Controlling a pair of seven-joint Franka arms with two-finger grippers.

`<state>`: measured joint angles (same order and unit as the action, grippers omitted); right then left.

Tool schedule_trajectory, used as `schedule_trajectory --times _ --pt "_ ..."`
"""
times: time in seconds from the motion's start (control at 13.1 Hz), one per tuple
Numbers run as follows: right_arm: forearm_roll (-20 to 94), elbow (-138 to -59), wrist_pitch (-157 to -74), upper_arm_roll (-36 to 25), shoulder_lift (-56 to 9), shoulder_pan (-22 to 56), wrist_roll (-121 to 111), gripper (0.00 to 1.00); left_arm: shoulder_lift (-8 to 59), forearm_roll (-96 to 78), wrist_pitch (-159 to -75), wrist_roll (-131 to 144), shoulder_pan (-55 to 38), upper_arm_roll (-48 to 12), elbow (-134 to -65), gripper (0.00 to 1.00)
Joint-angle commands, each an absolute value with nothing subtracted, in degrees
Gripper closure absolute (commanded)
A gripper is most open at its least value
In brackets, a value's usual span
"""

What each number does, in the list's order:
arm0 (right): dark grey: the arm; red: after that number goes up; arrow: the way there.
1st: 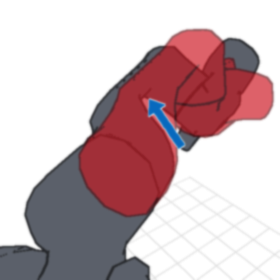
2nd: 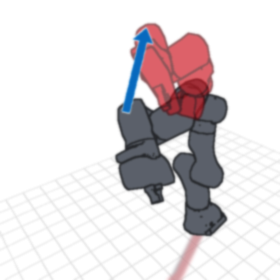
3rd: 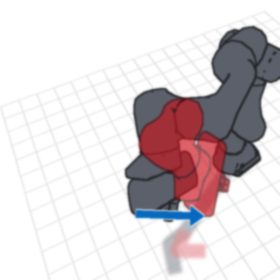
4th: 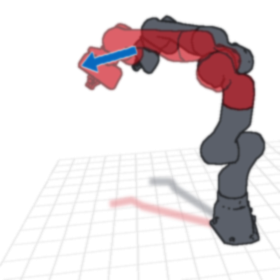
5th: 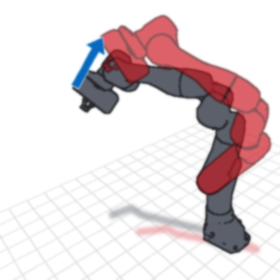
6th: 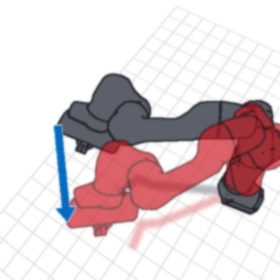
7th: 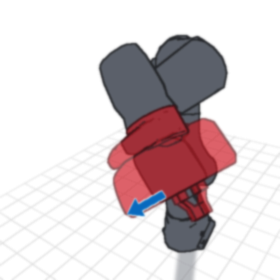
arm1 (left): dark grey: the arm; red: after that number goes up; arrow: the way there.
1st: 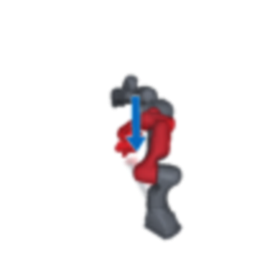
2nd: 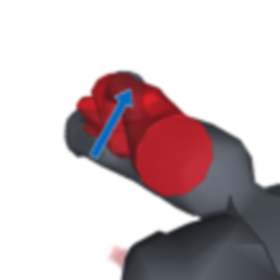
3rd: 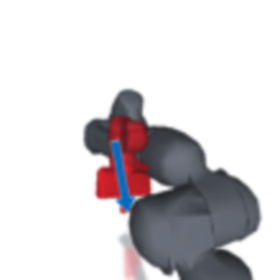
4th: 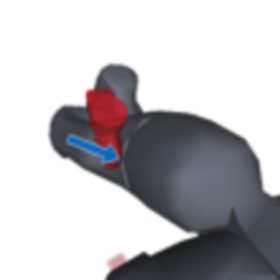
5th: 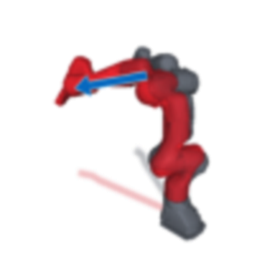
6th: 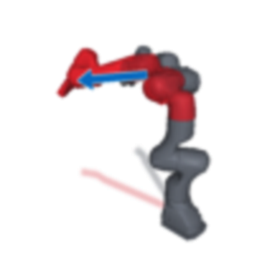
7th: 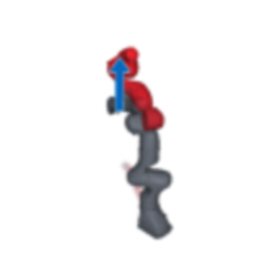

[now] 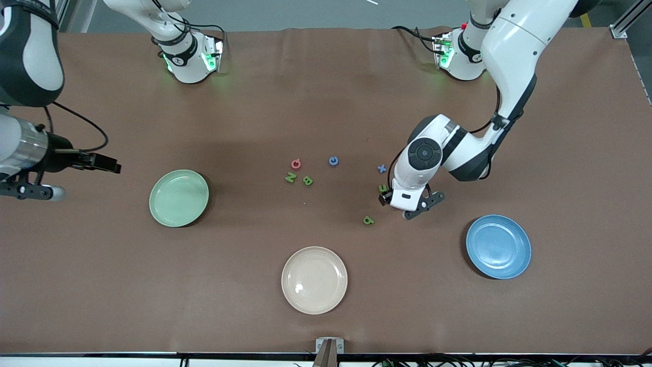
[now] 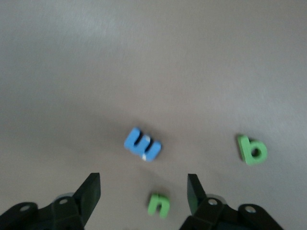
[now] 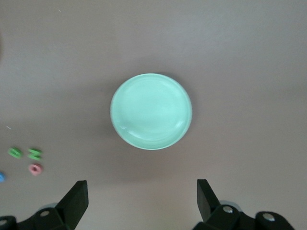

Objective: Sort upper and lower case letters into plates
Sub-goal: 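Reach the left gripper to the blue letter e and grasp it, then carry the blue e to the blue plate while the right gripper reaches the N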

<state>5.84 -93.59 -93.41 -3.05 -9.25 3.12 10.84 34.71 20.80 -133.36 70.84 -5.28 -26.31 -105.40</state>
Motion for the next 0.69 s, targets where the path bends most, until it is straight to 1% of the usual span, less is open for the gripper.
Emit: schedule_trajectory --times 0.0,0.15,0.31,0.38,0.61 --pt "6.5 -98.5 -98.3 -2.9 -8.1 8.3 22.6 0.00 37.5 24.0 -137.7 71.6 -4.7 -26.5 -104.9 0.22" --pt "6.6 -104.2 -106.0 -2.9 -8.0 14.0 29.9 0.00 37.7 24.0 -137.9 73.3 -4.0 -26.3 -105.0 0.25" --pt "6.5 -110.9 -115.8 -3.0 -8.1 19.7 35.9 0.00 37.7 23.9 -137.9 78.7 -3.3 -26.3 -106.0 0.27" --pt "6.4 -113.2 -119.3 -3.0 -8.9 21.9 38.1 0.00 38.1 24.0 -137.9 82.8 -3.1 -26.2 -106.1 0.28" --pt "6.0 -115.6 -126.4 -3.1 -13.4 28.1 44.0 0.00 38.8 24.0 -137.9 94.1 -3.2 -26.1 -106.2 0.31"
